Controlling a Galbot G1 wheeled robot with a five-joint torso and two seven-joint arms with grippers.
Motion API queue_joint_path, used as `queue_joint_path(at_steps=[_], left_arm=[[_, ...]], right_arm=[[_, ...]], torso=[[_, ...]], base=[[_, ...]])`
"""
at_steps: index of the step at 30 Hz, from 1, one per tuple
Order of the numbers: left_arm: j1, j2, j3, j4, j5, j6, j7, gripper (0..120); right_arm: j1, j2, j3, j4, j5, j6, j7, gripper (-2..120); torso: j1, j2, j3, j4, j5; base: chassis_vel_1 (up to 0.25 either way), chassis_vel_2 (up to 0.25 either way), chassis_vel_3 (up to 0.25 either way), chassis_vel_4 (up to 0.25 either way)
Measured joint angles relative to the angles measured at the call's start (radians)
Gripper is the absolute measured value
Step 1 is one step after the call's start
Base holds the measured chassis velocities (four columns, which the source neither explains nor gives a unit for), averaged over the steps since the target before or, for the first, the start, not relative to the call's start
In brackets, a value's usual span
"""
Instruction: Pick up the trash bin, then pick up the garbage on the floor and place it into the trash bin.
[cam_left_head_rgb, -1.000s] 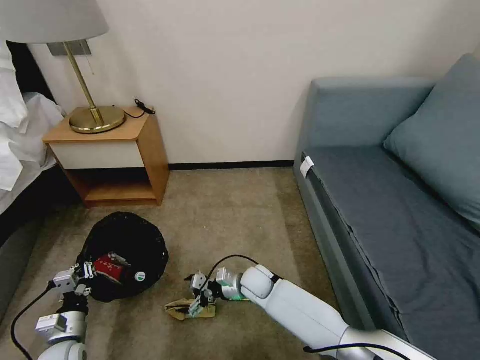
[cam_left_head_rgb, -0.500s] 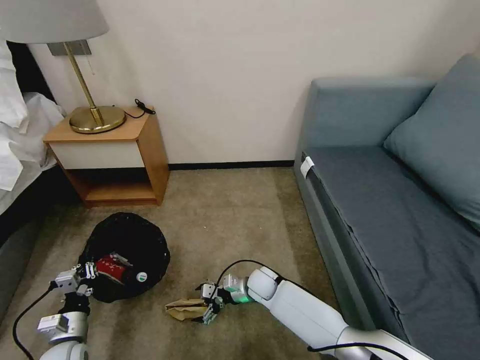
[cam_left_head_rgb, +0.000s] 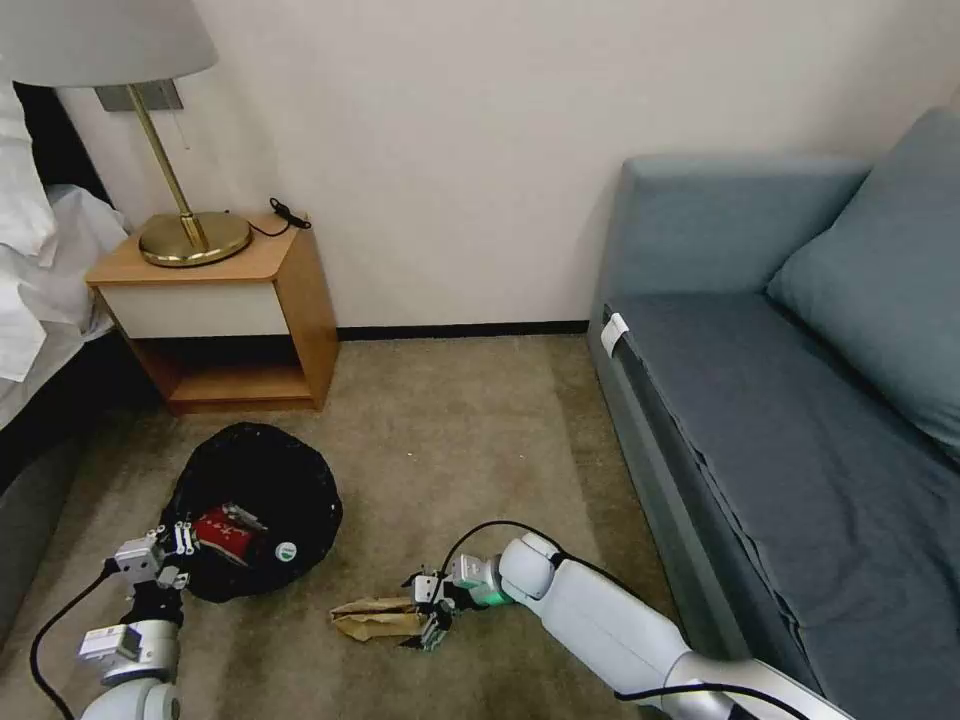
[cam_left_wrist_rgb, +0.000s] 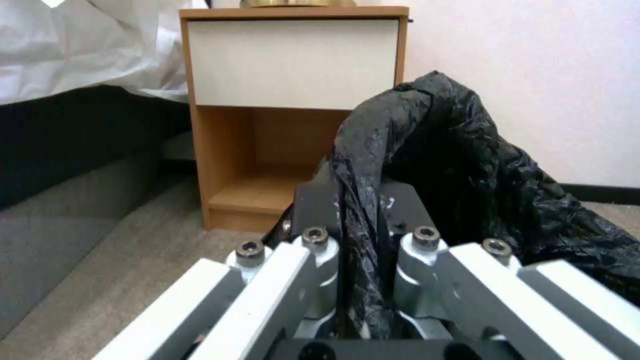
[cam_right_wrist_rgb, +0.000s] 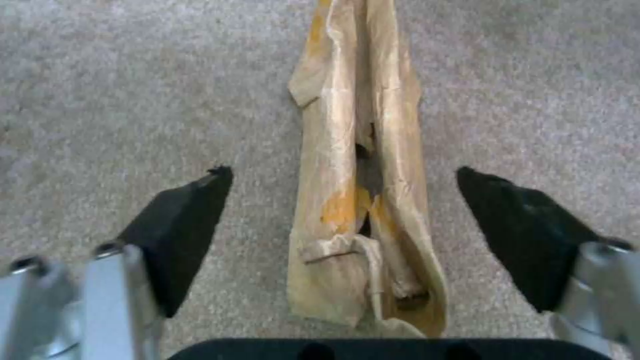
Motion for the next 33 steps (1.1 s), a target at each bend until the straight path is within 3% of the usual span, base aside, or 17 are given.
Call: queue_joint_path(at_steps=[7, 12, 14, 23, 33], left_arm=[[-0.001, 0.002, 0.001, 0.003, -0.001, 0.0, -0.001, 5], [0.0, 0.007, 0.001, 0.003, -0.002, -0.001, -0.001, 5], [0.001, 0.008, 0.001, 0.003, -0.002, -0.002, -0.001, 5], [-0.003, 0.011, 0.004, 0.003, -0.002, -0.002, -0.001, 5], [-0.006, 0.016, 0.006, 0.004, -0.002, -0.001, -0.002, 5]], right_arm=[[-0.002, 0.01, 0.015, -0.02, -0.027, 0.009, -0.014, 56], [-0.002, 0.01, 0.018, -0.022, -0.03, 0.011, -0.017, 42], [-0.002, 0.01, 0.02, -0.024, -0.032, 0.012, -0.019, 30], [-0.005, 0.009, 0.037, -0.029, -0.042, 0.019, -0.022, 0], [-0.007, 0.011, 0.047, -0.037, -0.043, 0.023, -0.024, 0]], torso=[[0.0, 0.0, 0.0, 0.0001, 0.0], [0.0, 0.0, 0.0, 0.0001, 0.0], [0.0, 0.0, 0.0, 0.0001, 0.0], [0.0, 0.0, 0.0, 0.0001, 0.0], [0.0, 0.0, 0.0, 0.0001, 0.0]], base=[[0.0, 0.0, 0.0, 0.0], [0.0, 0.0, 0.0, 0.0], [0.0, 0.0, 0.0, 0.0], [0.0, 0.0, 0.0, 0.0], [0.0, 0.0, 0.0, 0.0]])
